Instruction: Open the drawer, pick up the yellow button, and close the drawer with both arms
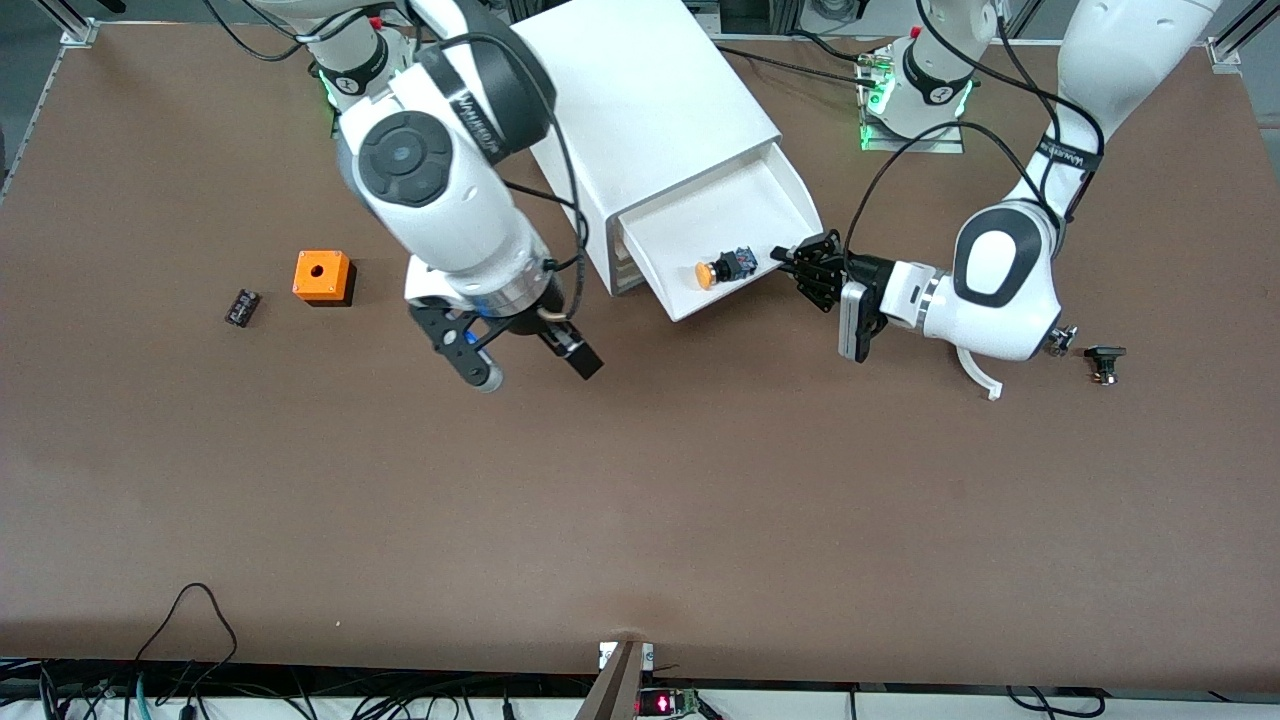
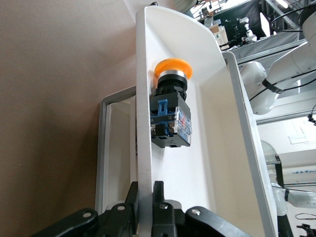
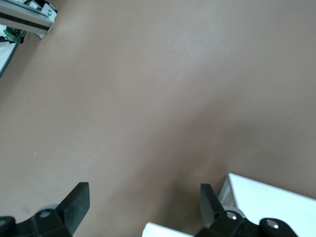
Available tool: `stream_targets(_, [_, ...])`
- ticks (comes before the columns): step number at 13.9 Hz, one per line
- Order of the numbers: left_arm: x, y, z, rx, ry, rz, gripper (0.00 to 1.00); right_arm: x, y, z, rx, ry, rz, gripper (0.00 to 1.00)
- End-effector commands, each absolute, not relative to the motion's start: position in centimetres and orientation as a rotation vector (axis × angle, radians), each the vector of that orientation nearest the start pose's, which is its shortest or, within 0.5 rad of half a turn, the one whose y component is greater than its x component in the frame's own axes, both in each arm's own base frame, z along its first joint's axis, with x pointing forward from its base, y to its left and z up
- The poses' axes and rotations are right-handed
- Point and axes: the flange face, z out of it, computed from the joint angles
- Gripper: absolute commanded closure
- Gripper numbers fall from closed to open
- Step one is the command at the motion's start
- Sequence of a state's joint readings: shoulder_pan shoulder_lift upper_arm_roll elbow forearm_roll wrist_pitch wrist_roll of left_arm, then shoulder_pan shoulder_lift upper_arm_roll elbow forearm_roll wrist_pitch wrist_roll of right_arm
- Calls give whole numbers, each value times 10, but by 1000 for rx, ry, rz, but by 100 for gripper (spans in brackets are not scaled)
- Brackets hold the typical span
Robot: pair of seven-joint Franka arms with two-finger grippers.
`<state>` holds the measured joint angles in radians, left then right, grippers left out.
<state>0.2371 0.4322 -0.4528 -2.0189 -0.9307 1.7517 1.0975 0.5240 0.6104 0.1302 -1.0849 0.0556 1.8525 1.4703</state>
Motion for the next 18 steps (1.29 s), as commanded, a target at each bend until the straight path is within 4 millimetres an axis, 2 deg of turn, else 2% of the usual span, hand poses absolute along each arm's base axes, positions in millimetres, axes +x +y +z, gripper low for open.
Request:
stream_targets(1, [534,-179,263,1829,-846,-158,100,590,471,487,-2593,1295,51,1])
stream_targets(2, [535,-179,266,1842,-819,-177,64,580,484,485,-2584,1313,53,1])
stream_targets(3, [536,-178,266,1847,-807,-182,4,570,498,491,-2571,1319,56,1])
stream_targets(4, [536,-178,267,1845,-808,-182,0,559,509,494,-2564,1325,64,1])
stream_targets(6, [534,-179,271,1836,-799,-206,0,530,541,494,-2564,1326,78,1])
stream_targets(8, [535,-178,277,1849,-760,-244,0,507,562,491,-2581,1314,90,1])
stream_targets(10, [545,-175,290,1902,-808,-285,0,491,580,479,-2576,1354,113,1])
stream_targets(12, [554,-171,310,2018,-777,-427,0,472,602,451,-2627,1337,132,1])
stream_targets(14, [559,-171,325,2108,-722,-525,0,466,611,427,-2638,1373,149,1])
stream_targets(15, [563,-168,338,2145,-692,-550,0,464,615,423,-2628,1376,151,1])
stream_targets(18, [588,-146,378,2379,-644,-556,0,466,617,406,-2638,1390,158,1])
